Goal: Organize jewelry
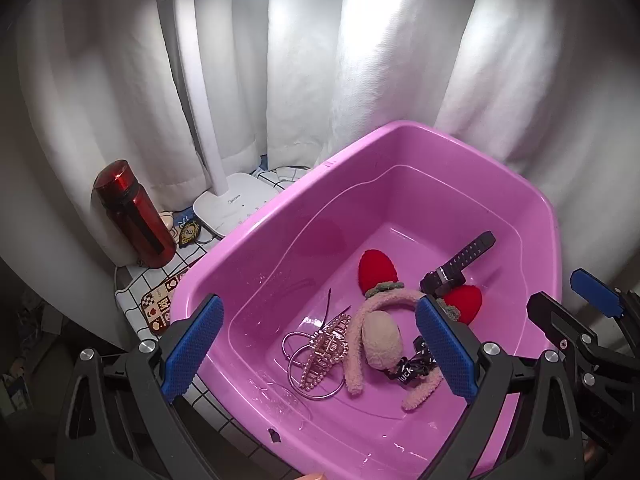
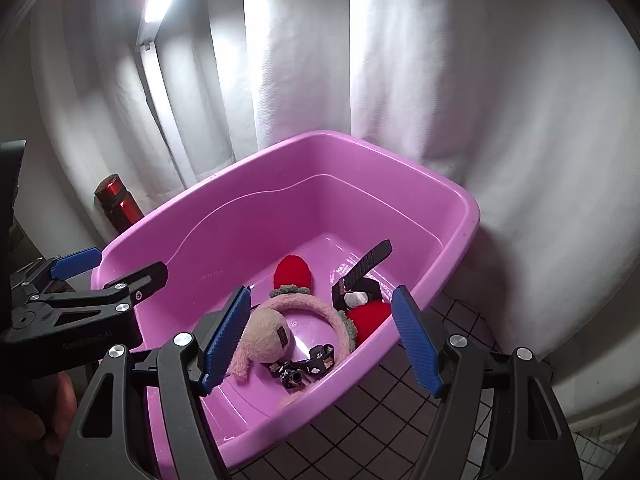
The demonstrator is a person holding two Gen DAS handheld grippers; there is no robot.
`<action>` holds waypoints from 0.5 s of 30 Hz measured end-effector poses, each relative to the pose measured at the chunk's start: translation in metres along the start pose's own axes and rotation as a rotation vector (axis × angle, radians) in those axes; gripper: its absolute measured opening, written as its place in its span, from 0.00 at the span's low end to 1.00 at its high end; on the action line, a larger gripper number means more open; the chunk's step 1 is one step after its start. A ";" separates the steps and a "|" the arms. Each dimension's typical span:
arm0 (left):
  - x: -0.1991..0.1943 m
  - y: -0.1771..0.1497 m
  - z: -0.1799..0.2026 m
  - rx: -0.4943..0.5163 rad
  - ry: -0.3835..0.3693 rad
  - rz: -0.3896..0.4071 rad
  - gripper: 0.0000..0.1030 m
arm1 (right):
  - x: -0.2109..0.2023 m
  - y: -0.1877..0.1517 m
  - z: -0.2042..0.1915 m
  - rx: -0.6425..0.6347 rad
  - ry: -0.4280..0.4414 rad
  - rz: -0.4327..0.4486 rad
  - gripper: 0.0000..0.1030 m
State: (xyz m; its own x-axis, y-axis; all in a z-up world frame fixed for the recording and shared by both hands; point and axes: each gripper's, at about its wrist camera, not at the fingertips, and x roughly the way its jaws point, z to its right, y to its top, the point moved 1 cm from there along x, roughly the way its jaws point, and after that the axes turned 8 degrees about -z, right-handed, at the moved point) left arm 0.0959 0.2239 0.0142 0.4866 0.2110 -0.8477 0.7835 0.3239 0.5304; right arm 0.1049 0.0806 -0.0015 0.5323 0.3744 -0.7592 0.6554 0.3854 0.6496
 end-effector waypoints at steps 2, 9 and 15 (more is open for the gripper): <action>0.000 -0.002 0.000 0.001 -0.001 -0.010 0.92 | -0.002 -0.001 -0.001 -0.004 -0.001 0.001 0.68; -0.006 -0.007 0.001 0.002 0.009 -0.007 0.92 | -0.009 -0.005 -0.005 -0.011 -0.005 0.011 0.68; -0.011 -0.009 0.001 0.003 0.012 -0.005 0.92 | -0.013 -0.007 -0.006 -0.015 -0.009 0.019 0.68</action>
State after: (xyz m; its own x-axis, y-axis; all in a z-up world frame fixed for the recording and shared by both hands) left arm 0.0838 0.2177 0.0185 0.4778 0.2205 -0.8504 0.7870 0.3227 0.5259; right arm 0.0907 0.0780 0.0040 0.5498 0.3740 -0.7469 0.6371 0.3906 0.6645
